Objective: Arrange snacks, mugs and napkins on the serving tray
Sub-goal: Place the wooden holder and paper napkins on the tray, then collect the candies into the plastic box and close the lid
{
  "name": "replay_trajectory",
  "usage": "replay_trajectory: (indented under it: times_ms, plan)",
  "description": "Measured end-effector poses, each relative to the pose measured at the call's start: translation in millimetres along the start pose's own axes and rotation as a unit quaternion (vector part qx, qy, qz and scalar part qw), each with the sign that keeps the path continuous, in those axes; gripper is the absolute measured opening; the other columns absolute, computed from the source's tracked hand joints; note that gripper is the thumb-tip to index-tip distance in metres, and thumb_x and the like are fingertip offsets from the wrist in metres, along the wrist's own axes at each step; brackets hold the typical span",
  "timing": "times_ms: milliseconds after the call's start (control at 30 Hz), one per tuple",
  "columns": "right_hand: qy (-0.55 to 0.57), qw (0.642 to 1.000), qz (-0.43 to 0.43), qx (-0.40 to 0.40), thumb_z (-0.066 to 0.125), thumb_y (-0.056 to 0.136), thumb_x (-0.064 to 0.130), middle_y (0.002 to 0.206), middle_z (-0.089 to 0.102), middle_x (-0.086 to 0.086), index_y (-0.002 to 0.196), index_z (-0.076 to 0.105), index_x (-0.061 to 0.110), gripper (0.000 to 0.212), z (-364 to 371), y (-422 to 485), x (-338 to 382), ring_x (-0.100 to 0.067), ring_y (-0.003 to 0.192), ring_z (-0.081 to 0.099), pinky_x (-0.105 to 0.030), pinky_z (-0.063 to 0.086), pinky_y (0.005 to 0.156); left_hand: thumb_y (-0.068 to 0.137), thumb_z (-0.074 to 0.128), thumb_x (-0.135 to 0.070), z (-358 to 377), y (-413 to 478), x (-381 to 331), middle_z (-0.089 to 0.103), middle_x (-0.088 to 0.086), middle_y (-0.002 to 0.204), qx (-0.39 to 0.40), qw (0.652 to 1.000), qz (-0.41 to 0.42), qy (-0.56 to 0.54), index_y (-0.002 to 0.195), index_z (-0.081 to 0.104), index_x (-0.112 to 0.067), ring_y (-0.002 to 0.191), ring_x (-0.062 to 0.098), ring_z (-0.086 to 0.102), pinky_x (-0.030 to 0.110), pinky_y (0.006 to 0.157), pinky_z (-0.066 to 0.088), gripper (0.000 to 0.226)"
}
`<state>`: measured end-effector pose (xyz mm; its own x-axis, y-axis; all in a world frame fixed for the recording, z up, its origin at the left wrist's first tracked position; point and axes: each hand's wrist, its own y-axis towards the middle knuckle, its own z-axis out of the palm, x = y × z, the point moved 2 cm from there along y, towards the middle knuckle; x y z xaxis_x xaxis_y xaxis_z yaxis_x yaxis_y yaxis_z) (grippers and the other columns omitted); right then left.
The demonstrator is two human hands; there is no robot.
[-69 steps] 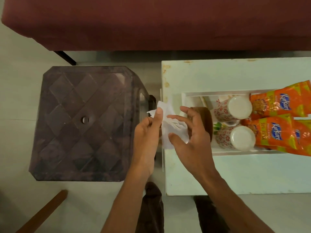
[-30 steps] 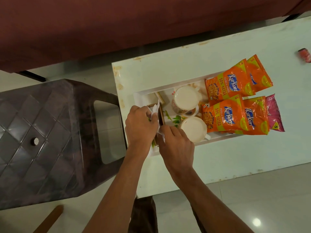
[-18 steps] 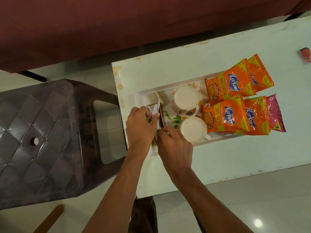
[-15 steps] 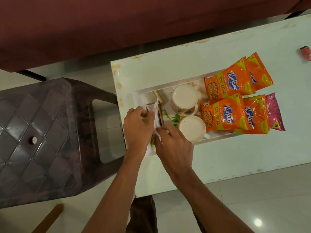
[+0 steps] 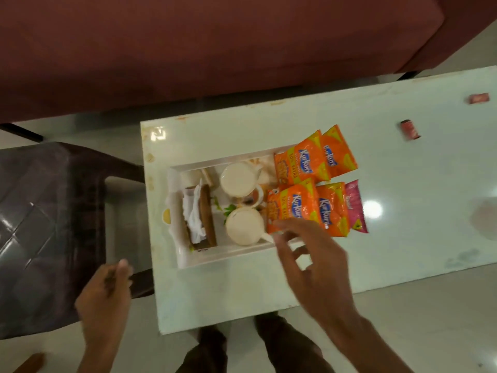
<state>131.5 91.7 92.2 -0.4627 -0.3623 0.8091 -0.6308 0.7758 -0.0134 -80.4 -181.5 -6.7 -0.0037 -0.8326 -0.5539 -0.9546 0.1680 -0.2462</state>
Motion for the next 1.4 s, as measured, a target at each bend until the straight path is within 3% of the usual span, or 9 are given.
replay_trajectory:
  times_ms: [133,300,433,567,733,900,1133,1233,1400]
  plan:
    - [-0.009,0.989,0.100,-0.113,0.063,0.092,0.027,0.098,0.069,0.014,0.102,0.067,0.027,0.011,-88.2,37.7,-46.4,0.000,0.083,0.066,-0.007,0.049,0.061,0.092,0.053,-0.052,4.2,-10.5,0.7,0.073,-0.004,0.076,0.025,0.999,-0.015,-0.018,0.085,0.065,-0.035,0.072,-0.005,0.067,0.019,0.068,0.050,0.022]
    - [0.136,0.941,0.288,-0.117,0.063,0.090,0.018,0.101,0.072,-0.004,0.108,0.069,0.017,0.018,-152.3,76.2,-106.4,-0.016,0.088,0.068,-0.031,0.055,0.075,0.095,0.058,-0.041,21.8,-1.8,-24.3,0.071,0.002,0.078,0.052,0.998,0.013,-0.021,0.091,0.064,-0.023,0.074,0.026,0.070,0.029,0.074,0.053,0.019]
    - [0.224,0.895,0.383,-0.042,0.053,0.095,0.006,0.105,0.063,-0.017,0.122,0.057,-0.004,0.029,-149.0,87.1,-142.3,-0.031,0.099,0.061,-0.036,0.047,0.089,0.098,0.055,-0.036,40.6,17.9,-45.9,0.068,0.008,0.107,0.100,0.994,0.012,-0.053,0.111,0.062,-0.018,0.096,0.030,0.065,0.047,0.085,0.050,0.023]
    - [0.206,0.890,0.406,0.038,0.049,0.096,0.004,0.112,0.060,-0.024,0.124,0.054,-0.005,0.030,-123.0,94.1,-178.5,-0.036,0.099,0.059,-0.047,0.039,0.103,0.099,0.054,-0.039,59.9,42.7,-48.6,0.061,0.012,0.128,0.143,0.985,-0.033,-0.091,0.127,0.055,-0.020,0.113,0.035,0.061,0.058,0.094,0.051,0.035]
    - [0.163,0.900,0.390,0.104,0.058,0.094,0.015,0.102,0.070,-0.013,0.120,0.059,0.008,0.027,-78.3,120.8,-204.8,-0.023,0.089,0.068,-0.036,0.053,0.083,0.102,0.051,-0.031,77.7,53.9,-50.6,0.057,0.013,0.134,0.170,0.961,-0.108,-0.187,0.137,0.050,-0.019,0.118,0.032,0.058,0.049,0.094,0.049,0.037]
    - [0.211,0.888,0.372,0.166,0.059,0.088,0.041,0.115,0.070,-0.013,0.120,0.062,0.018,0.039,-54.1,141.1,-212.3,-0.036,0.098,0.069,-0.051,0.054,0.089,0.103,0.047,-0.032,91.5,60.4,-52.2,0.057,0.019,0.137,0.192,0.940,-0.155,-0.234,0.139,0.051,-0.017,0.121,0.037,0.057,0.049,0.099,0.046,0.040]
    - [0.305,0.842,0.385,0.225,0.051,0.094,0.028,0.123,0.063,-0.022,0.129,0.054,0.005,0.042,-39.7,152.5,-225.7,-0.046,0.106,0.062,-0.056,0.052,0.090,0.102,0.050,-0.030,103.0,72.2,-50.9,0.057,0.020,0.139,0.164,0.933,-0.187,-0.262,0.137,0.054,-0.017,0.123,0.041,0.055,0.052,0.101,0.043,0.037]
    - [0.329,0.830,0.379,0.243,0.060,0.082,0.040,0.103,0.074,-0.008,0.123,0.058,0.010,0.051,-39.4,152.7,-224.4,-0.030,0.088,0.073,-0.044,0.060,0.075,0.101,0.054,-0.027,103.1,75.6,-48.4,0.058,0.023,0.136,0.151,0.936,-0.194,-0.252,0.135,0.056,-0.014,0.125,0.043,0.055,0.056,0.103,0.045,0.036]
    - [0.361,0.823,0.373,0.230,0.086,0.051,0.052,0.095,0.076,-0.005,0.117,0.063,0.010,0.081,-36.3,152.0,-229.5,-0.027,0.080,0.074,-0.042,0.060,0.070,0.100,0.055,-0.019,105.2,80.6,-49.4,0.060,0.023,0.135,0.132,0.939,-0.208,-0.241,0.136,0.057,-0.009,0.124,0.042,0.057,0.056,0.105,0.043,0.036]
